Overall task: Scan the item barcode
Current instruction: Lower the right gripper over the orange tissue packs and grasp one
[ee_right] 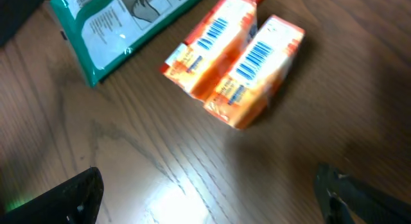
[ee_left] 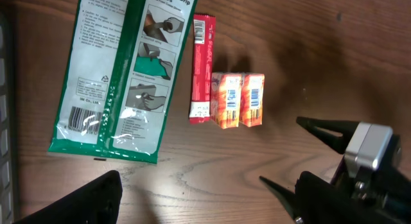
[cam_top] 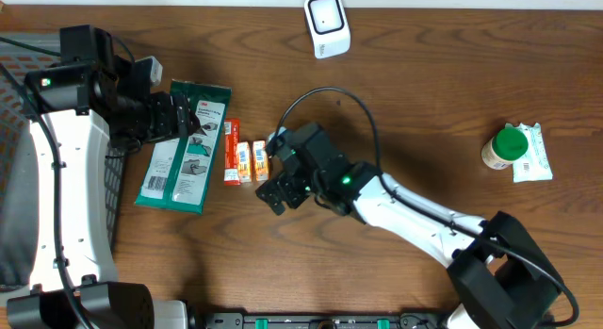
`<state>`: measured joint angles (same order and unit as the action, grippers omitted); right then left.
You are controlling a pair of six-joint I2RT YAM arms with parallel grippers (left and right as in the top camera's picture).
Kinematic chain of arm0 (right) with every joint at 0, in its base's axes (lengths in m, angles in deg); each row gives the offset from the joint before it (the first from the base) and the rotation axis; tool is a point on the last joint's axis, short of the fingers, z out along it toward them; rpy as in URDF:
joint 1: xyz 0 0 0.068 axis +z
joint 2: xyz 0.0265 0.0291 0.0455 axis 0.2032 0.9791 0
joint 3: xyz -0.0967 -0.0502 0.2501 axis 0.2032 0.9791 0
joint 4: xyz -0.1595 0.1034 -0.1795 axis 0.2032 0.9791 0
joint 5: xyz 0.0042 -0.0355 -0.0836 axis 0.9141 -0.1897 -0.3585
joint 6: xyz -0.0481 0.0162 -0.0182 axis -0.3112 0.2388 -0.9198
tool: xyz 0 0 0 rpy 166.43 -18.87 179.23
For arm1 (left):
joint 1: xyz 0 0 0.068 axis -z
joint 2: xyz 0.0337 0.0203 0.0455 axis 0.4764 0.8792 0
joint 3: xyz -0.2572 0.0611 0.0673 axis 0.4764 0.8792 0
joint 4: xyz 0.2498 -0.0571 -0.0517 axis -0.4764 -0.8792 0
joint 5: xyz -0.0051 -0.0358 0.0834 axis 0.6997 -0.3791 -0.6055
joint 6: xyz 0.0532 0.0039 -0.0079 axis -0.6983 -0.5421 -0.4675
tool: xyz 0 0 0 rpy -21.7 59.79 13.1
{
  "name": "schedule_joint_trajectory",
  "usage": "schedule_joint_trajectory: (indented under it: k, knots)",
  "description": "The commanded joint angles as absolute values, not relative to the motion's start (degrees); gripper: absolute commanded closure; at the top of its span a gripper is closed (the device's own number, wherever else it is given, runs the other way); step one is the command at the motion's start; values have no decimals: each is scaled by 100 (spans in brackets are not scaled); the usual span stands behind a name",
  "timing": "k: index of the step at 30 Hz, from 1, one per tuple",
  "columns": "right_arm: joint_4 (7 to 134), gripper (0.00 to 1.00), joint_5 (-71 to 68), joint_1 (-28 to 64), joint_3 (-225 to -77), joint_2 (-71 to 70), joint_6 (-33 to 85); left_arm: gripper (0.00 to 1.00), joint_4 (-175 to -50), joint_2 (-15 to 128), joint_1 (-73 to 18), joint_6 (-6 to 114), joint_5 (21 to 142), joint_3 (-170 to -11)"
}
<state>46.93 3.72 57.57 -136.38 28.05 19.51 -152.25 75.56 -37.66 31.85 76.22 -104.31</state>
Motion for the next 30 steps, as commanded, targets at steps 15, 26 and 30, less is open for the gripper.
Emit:
schedule_joint_trajectory:
  k: [15, 26, 30]
  knots:
    - [4925, 1, -658, 5816, -14239, 2847, 3133, 13, -15245, 7473, -3768, 3214, 7653, -10425]
    - [4894, 41, -852, 5866, -14224, 2871, 3131, 13, -15245, 7473, -3768, 3216, 7653, -10425]
    - [4868, 64, -872, 5871, -14213, 2989, 3131, 13, -15245, 7473, -3768, 3216, 7651, -10425]
